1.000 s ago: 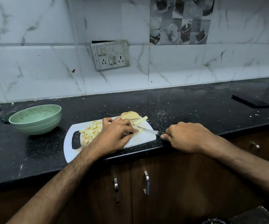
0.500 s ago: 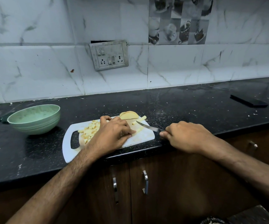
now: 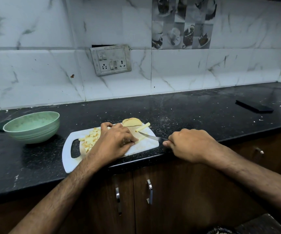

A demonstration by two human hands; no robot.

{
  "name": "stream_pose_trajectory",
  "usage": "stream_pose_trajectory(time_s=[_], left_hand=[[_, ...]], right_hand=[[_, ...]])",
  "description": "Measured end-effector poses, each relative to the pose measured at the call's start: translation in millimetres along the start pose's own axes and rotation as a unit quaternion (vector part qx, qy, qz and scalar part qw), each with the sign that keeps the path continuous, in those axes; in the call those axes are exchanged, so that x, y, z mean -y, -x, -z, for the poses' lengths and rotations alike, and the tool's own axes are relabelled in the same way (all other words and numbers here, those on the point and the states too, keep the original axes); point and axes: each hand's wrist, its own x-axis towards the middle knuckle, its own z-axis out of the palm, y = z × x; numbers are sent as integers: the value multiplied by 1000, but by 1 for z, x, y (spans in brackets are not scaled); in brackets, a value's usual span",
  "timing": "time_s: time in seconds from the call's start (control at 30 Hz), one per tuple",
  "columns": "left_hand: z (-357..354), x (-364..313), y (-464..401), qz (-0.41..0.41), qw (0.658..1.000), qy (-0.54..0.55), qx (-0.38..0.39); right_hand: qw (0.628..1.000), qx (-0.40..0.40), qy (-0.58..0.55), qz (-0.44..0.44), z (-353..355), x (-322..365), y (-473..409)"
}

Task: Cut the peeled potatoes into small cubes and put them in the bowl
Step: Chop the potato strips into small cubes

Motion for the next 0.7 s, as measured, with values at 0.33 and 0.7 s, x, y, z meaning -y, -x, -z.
stream_pose_trajectory(time_s=[0.33, 0.7], left_hand=[[0, -1, 1, 13, 1000, 5, -8], [2, 0, 1, 44, 999, -3, -25]], right_hand=[[1000, 18, 4, 10, -10, 8, 3], [1000, 12, -4, 9, -6, 10, 5]])
